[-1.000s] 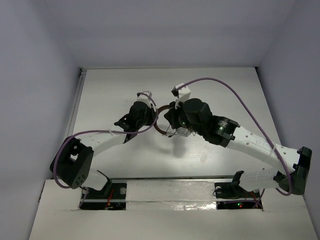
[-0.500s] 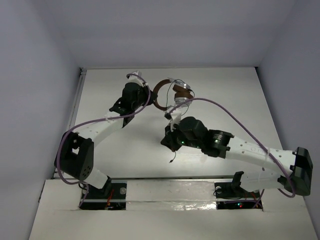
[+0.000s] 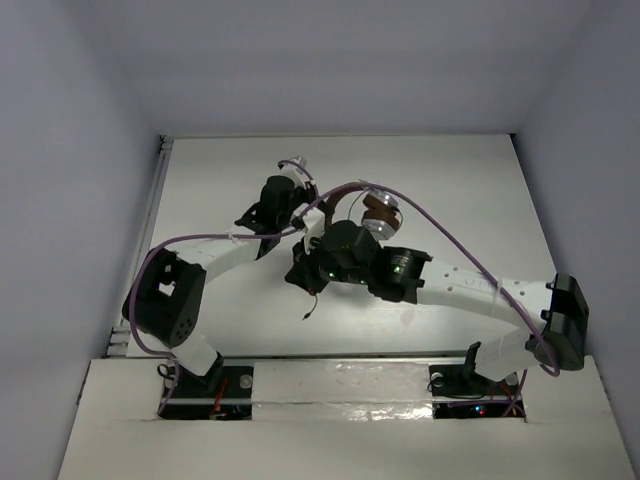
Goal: Wrap the headphones
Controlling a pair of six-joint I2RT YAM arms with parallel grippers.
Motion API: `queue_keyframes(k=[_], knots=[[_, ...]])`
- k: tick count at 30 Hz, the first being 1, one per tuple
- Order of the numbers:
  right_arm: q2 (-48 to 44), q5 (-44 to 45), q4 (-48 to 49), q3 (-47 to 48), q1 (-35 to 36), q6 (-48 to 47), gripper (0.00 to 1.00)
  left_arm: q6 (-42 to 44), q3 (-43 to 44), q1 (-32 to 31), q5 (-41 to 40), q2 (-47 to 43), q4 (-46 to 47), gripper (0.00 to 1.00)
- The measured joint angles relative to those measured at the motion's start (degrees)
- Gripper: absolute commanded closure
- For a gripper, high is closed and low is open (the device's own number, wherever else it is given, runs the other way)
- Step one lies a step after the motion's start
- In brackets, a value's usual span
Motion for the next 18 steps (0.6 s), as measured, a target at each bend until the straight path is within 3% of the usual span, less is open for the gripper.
queue_keyframes(k=[8,18], knots=[[-4.9,8.4,0.0,0.0,-1.0,-2.3,1.00,2.4,-7.4,-2.3,3.7,0.0,2.5,1.00],[-8.8,12.8,0.8,-1.6,-7.9,-3.7,1.00,6.9,-12.0,-5.2,4.0,-1.6,2.1,1.00]])
